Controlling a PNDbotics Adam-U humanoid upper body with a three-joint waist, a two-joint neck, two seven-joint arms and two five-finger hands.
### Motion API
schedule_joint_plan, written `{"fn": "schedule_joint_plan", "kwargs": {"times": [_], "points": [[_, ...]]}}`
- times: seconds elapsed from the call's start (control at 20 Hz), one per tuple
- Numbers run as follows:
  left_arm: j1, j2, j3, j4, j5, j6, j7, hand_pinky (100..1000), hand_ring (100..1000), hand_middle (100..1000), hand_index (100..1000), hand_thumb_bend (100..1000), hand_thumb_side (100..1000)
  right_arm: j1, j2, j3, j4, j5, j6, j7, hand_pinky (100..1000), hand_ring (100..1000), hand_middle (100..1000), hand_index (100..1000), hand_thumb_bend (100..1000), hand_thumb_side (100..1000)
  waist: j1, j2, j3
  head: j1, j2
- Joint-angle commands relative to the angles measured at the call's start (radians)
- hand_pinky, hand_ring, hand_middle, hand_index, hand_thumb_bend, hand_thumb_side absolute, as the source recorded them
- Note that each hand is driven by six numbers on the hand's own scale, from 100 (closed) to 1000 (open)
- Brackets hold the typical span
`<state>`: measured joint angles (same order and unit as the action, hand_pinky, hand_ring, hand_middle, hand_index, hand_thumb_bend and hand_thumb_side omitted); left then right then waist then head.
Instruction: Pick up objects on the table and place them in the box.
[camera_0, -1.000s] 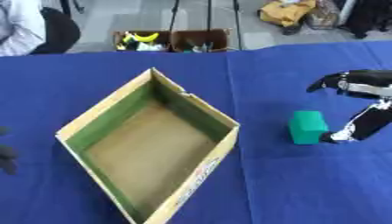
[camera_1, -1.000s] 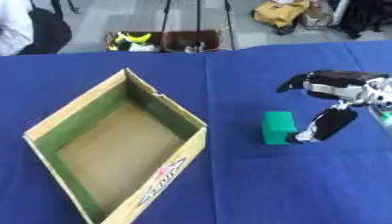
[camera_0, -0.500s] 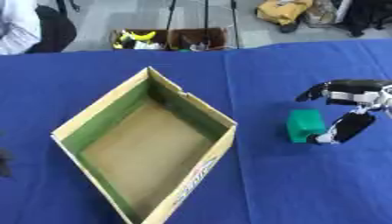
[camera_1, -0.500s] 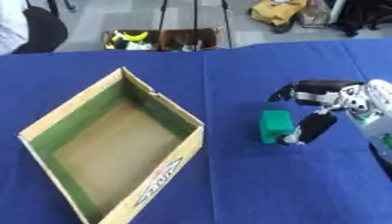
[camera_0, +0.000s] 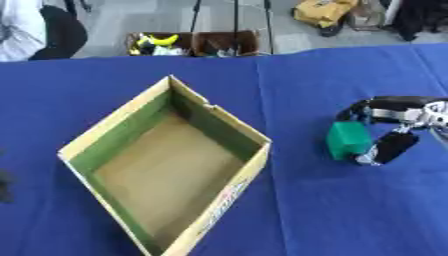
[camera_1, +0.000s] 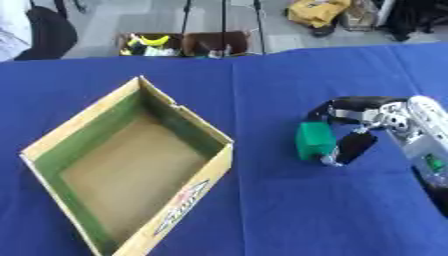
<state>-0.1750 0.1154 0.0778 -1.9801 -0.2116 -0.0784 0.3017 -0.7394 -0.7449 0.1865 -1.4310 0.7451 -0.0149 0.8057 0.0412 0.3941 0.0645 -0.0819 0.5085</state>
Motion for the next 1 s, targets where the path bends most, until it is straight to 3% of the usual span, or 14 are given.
{"fn": "schedule_joint_plan", "kwargs": {"times": [0.05,0.5,0.8,1.0], "points": [[-0.006,0.016,0.001,-0.02,0.003,-0.001,0.0,221,392,552,809,154,910,-0.009,-0.017,0.001,0.008,0.008,0.0,-0.001,762,781,851,932,344,340,-0.001,-0.014,0.0,-0.003,-0.006],[-0.006,0.016,0.0,-0.02,0.003,0.001,-0.002,221,393,552,809,150,909,-0.013,-0.018,-0.001,-0.008,-0.008,0.016,-0.053,701,702,696,831,202,320,-0.001,-0.013,-0.001,-0.001,-0.006],[-0.006,0.016,-0.001,-0.02,0.003,0.002,-0.003,221,393,552,809,148,910,-0.015,-0.024,-0.003,-0.024,-0.007,0.032,-0.087,693,693,678,795,100,307,-0.002,-0.013,-0.002,0.0,-0.008],[-0.005,0.016,-0.001,-0.02,0.003,0.004,-0.003,220,393,552,809,146,908,-0.018,-0.026,-0.004,-0.026,-0.006,0.043,-0.109,692,697,678,789,100,299,-0.003,-0.013,-0.002,0.001,-0.008]]}}
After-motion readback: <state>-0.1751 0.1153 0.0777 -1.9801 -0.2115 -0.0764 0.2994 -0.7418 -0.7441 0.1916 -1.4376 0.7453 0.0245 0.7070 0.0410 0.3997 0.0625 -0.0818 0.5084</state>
